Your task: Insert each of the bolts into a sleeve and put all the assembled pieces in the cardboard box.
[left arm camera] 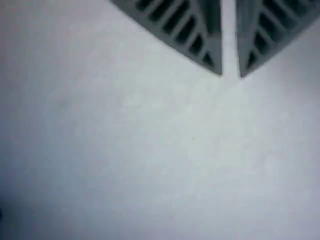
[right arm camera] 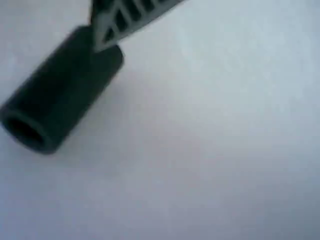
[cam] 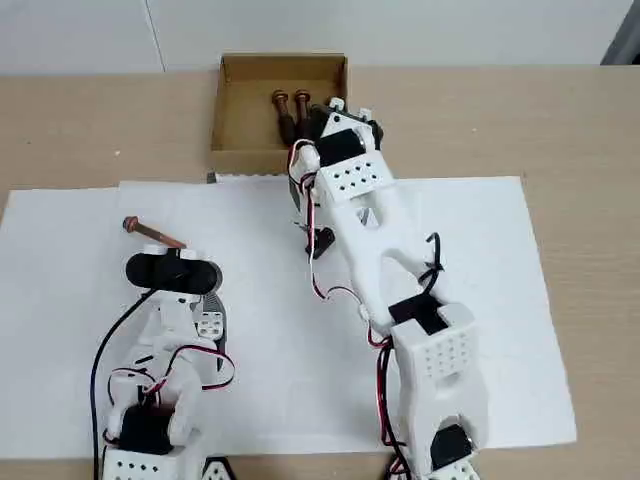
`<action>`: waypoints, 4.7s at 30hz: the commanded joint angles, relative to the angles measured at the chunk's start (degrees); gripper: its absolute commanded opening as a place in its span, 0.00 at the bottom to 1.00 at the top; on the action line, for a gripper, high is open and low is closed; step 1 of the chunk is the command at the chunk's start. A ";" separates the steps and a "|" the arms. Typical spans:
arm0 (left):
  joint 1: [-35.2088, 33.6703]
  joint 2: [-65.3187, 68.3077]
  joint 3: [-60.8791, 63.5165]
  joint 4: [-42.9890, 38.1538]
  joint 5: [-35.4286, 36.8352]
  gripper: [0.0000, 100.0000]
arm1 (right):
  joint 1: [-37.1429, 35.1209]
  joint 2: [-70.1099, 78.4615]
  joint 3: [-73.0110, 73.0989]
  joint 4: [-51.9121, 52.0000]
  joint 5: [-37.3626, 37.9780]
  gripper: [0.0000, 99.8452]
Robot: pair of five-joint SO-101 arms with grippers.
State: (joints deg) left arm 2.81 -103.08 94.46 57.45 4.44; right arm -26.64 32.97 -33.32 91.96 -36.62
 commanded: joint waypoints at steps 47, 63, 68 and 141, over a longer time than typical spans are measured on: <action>0.18 -0.53 -0.22 -0.18 -0.44 0.01 | -1.80 -18.51 -2.11 3.30 5.98 0.00; -0.44 -0.35 -9.19 -0.18 -0.18 0.01 | 4.18 -52.88 18.02 3.82 9.05 0.00; -0.44 -0.09 -16.92 2.29 -0.18 0.01 | 8.57 -67.91 34.11 2.95 10.29 0.00; -21.27 129.67 -108.79 19.96 39.47 0.10 | 14.64 -126.46 95.38 -12.44 13.19 0.00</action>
State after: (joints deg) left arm -18.29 25.98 -11.12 77.14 43.56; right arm -11.78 -93.19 62.24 81.05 -23.96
